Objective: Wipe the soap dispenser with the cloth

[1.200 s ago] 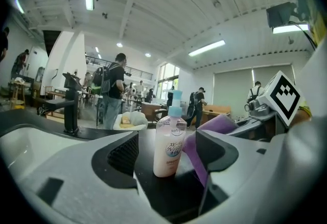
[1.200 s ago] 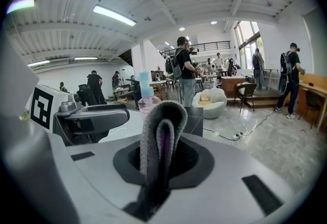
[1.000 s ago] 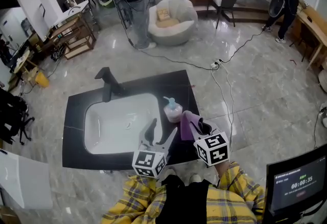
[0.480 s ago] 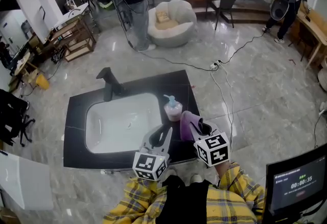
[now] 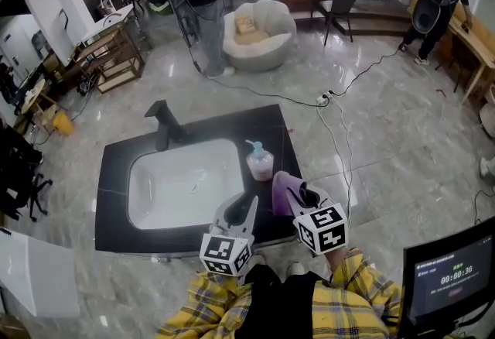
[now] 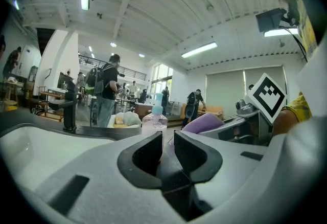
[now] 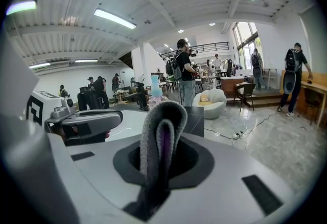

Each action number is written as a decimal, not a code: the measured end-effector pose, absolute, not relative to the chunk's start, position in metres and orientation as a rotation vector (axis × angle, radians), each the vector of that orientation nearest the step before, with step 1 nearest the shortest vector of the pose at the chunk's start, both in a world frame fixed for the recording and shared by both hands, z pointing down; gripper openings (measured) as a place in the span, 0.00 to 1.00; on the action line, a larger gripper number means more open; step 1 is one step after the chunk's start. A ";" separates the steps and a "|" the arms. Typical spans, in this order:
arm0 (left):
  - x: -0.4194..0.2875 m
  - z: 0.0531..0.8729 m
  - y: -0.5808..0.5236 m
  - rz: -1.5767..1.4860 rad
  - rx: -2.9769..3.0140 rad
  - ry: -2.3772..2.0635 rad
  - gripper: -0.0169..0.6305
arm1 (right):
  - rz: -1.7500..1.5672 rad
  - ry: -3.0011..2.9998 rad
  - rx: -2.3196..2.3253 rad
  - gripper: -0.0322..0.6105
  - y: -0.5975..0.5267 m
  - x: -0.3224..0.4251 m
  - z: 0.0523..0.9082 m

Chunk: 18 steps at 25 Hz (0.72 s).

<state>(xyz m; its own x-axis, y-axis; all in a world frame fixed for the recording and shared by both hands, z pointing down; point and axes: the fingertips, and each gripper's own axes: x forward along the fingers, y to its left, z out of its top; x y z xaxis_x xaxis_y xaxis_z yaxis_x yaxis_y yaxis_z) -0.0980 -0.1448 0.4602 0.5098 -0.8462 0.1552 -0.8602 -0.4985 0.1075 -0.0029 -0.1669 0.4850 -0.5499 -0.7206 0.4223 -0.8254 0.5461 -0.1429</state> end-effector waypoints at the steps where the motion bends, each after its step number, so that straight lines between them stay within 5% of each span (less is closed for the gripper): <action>1: -0.098 0.462 -0.144 0.126 2.571 -1.474 0.13 | 0.474 -2.470 1.280 0.12 -0.166 0.000 0.485; 18: -0.108 0.476 -0.126 0.132 2.449 -1.601 0.13 | 0.496 -2.450 1.284 0.12 -0.148 0.038 0.496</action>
